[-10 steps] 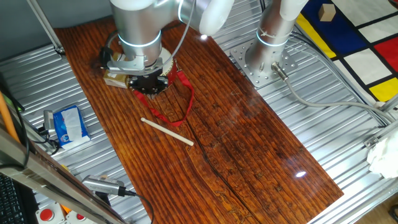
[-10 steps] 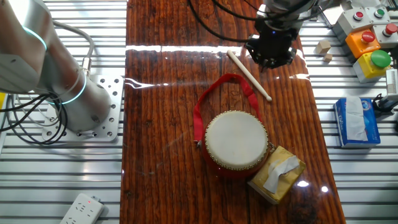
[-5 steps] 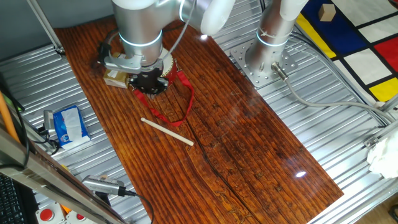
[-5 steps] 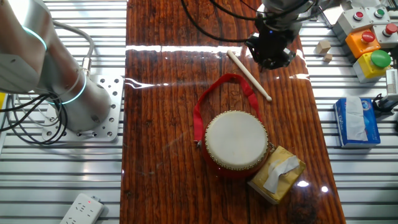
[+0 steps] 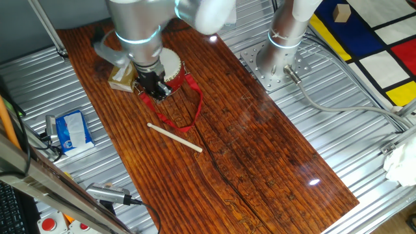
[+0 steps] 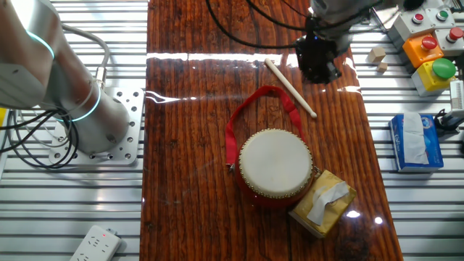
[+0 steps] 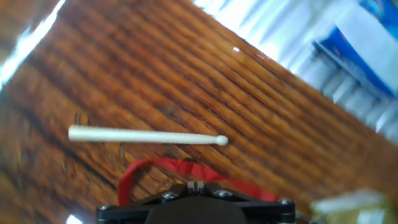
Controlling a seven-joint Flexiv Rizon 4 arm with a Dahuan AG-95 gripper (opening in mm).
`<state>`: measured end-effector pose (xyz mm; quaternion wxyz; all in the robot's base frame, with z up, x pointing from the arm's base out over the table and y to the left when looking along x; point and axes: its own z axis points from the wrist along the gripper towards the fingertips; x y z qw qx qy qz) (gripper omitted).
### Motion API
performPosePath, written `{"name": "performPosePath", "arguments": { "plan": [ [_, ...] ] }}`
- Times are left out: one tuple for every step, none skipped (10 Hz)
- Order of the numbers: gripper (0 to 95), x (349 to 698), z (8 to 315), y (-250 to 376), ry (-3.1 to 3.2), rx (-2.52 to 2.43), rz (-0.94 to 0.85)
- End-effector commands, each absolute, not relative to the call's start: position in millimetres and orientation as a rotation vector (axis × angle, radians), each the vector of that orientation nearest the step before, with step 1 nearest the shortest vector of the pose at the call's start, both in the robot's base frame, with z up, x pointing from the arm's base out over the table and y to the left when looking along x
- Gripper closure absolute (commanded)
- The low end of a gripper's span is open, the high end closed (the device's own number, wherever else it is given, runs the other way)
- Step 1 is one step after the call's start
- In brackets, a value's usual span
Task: Play the drum
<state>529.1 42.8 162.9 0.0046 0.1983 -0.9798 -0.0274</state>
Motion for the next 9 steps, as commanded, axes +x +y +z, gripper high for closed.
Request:
{"name": "performPosePath", "arguments": {
  "plan": [
    [95.0,529.3,162.8,42.9,-3.04,0.756,-0.034],
    [95.0,529.3,162.8,42.9,-3.016,0.857,0.005],
    [95.0,529.3,162.8,42.9,-2.896,1.13,0.084],
    [95.0,529.3,162.8,42.9,-2.837,1.237,0.119],
    [95.0,529.3,162.8,42.9,-2.711,1.455,0.166],
    [95.0,529.3,162.8,42.9,-2.643,1.562,0.188],
    [95.0,529.3,162.8,42.9,-2.596,1.63,0.192],
    [95.0,529.3,162.8,42.9,-2.553,1.687,0.205],
    [95.0,529.3,162.8,42.9,-2.545,1.703,0.208]
  ]
}}
